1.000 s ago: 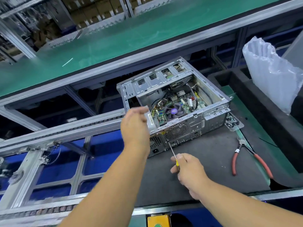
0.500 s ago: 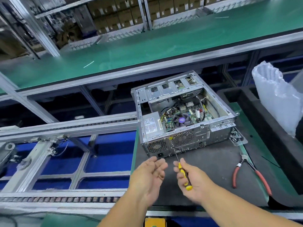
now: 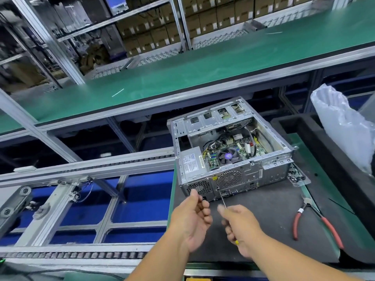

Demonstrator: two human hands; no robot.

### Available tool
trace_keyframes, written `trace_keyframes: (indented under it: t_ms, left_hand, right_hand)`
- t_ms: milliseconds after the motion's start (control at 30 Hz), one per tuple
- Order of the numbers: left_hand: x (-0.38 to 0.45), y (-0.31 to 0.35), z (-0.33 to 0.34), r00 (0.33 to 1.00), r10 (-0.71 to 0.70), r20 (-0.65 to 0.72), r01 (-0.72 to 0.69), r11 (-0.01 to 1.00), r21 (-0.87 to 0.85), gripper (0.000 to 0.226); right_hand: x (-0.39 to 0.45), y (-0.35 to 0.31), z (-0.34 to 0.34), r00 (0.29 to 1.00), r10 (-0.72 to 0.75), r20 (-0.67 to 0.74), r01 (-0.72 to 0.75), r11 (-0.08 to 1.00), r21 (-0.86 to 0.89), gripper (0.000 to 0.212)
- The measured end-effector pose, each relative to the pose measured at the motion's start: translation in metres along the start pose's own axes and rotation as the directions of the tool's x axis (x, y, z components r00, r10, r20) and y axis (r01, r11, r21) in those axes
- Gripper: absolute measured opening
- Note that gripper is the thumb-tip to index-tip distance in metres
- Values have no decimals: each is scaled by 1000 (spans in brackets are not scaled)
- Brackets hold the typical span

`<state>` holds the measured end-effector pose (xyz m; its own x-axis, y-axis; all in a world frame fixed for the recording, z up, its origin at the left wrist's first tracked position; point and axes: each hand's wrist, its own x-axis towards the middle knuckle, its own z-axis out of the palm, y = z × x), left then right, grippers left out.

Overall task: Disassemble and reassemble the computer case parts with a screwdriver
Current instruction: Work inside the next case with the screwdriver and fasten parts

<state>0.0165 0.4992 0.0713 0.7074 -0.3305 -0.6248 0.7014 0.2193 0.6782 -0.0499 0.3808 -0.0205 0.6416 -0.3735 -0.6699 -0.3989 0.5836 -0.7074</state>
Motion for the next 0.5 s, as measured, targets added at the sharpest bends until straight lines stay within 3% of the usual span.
trace_keyframes:
  t_ms: [67, 233, 500]
  left_hand:
    - [2, 0, 2, 1000, -10, 11, 10, 1000, 17, 36]
    - [5, -3, 7, 1000, -3, -14, 5, 993, 118, 43]
    - [15, -5, 12, 999, -9, -35, 11, 999, 30, 36]
  right_hand:
    - [3, 3, 1, 995, -81, -64, 78, 996, -40, 23]
    - [-1, -3, -2, 987, 126, 95, -142, 970, 195, 14]
    - [-7, -14, -8, 962, 207, 180, -240, 953, 187, 27]
